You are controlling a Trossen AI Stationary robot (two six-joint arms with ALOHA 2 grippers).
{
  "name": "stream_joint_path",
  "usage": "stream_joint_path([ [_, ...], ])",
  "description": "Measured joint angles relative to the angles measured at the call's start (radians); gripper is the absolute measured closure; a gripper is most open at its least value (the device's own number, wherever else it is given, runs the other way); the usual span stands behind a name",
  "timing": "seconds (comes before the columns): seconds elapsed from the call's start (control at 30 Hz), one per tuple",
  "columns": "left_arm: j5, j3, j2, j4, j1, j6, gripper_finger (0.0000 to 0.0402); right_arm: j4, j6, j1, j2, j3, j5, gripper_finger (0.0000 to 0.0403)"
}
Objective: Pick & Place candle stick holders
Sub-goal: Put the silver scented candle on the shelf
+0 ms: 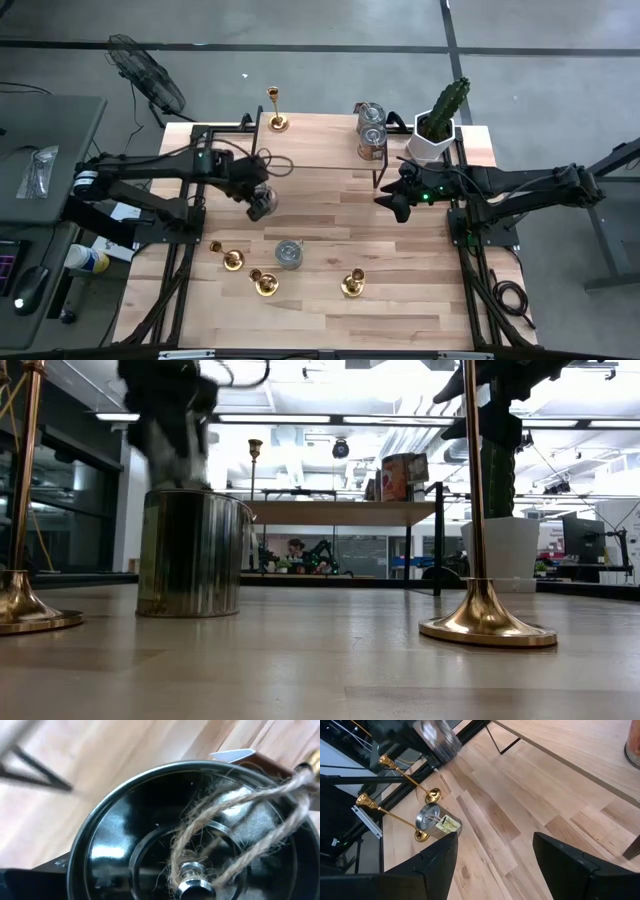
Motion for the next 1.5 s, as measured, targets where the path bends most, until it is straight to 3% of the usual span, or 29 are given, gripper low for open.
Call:
stream_joint_path([
  [0.2,-0.095,0.200,0.082,-0.065,0.002,0.012,0.0048,0.000,0.000,0.000,0.000,0.000,0.000,0.0151],
  [0.57,-0.202,0.516,0.343,-0.124,0.026,0.044,0.0048,0.008,-0.001,0.000,0.000,0.000,0.008,0.0151],
  [1.2,-0.178,0.940,0.701,-0.112,0.149,0.168,0.0048,-0.001,0.000,0.000,0.000,0.000,0.009,0.0151],
  [1.5,-0.172,0.998,0.785,-0.069,0.215,0.175,0.0048,-0.001,0.001,0.000,0.000,0.000,0.016,0.0151],
])
